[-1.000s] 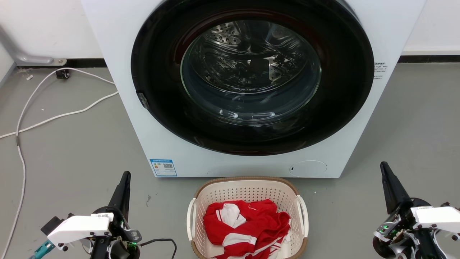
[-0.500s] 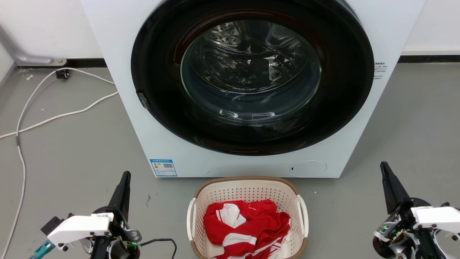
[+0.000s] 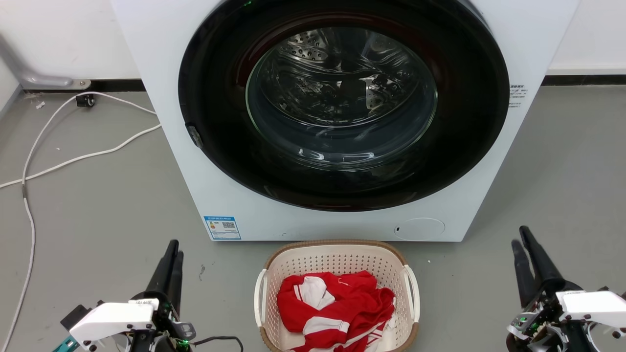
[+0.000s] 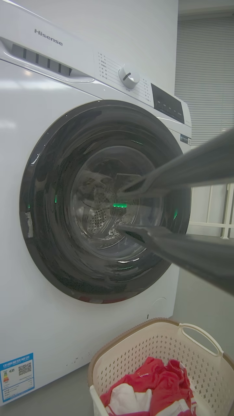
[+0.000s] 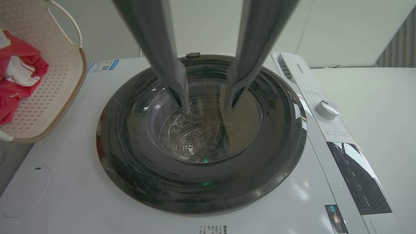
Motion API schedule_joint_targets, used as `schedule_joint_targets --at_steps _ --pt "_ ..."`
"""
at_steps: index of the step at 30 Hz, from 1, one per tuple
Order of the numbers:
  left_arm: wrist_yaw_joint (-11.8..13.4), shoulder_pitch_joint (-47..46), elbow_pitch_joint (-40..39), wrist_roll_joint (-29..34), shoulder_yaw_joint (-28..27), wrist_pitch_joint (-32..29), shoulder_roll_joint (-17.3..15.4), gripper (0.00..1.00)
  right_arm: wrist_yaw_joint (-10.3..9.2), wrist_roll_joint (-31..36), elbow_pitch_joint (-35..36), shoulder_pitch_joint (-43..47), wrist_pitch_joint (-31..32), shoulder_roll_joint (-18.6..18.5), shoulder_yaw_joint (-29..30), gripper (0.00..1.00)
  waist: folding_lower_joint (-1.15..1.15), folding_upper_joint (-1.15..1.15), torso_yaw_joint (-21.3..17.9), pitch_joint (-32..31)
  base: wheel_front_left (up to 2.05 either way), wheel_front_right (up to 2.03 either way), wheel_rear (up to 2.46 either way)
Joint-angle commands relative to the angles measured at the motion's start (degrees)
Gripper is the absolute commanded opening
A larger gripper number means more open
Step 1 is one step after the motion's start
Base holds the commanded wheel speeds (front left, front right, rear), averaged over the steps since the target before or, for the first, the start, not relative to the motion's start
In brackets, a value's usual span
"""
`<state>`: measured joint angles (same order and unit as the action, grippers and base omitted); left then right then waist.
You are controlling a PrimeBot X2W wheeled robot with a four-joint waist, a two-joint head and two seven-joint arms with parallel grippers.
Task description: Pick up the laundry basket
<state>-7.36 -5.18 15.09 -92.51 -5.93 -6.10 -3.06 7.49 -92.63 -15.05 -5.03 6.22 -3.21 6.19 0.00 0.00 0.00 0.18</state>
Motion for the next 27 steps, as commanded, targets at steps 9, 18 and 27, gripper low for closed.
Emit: schedule_joint_targets --at_steps 9,18,27 --pt "-0.1 -0.1 -2.8 2.5 2.5 3.0 -0.2 1.00 0.00 3.4 2.5 0.6 -3.0 0.0 -1.8 1.00 0.00 0.00 0.0 0.0 0.00 0.00 0.00" --pt "-0.1 0.7 -5.4 15.2 3.2 5.8 -0.2 1.00 0.00 19.4 4.1 1.5 -5.8 0.0 -2.9 1.00 0.00 0.00 0.1 -0.1 0.00 0.00 0.00" --pt "-0.1 1.1 -6.3 28.3 4.1 7.8 -0.1 1.00 0.00 34.0 5.8 2.4 -7.9 0.1 -3.6 1.00 0.00 0.00 0.4 -0.3 0.00 0.00 0.00"
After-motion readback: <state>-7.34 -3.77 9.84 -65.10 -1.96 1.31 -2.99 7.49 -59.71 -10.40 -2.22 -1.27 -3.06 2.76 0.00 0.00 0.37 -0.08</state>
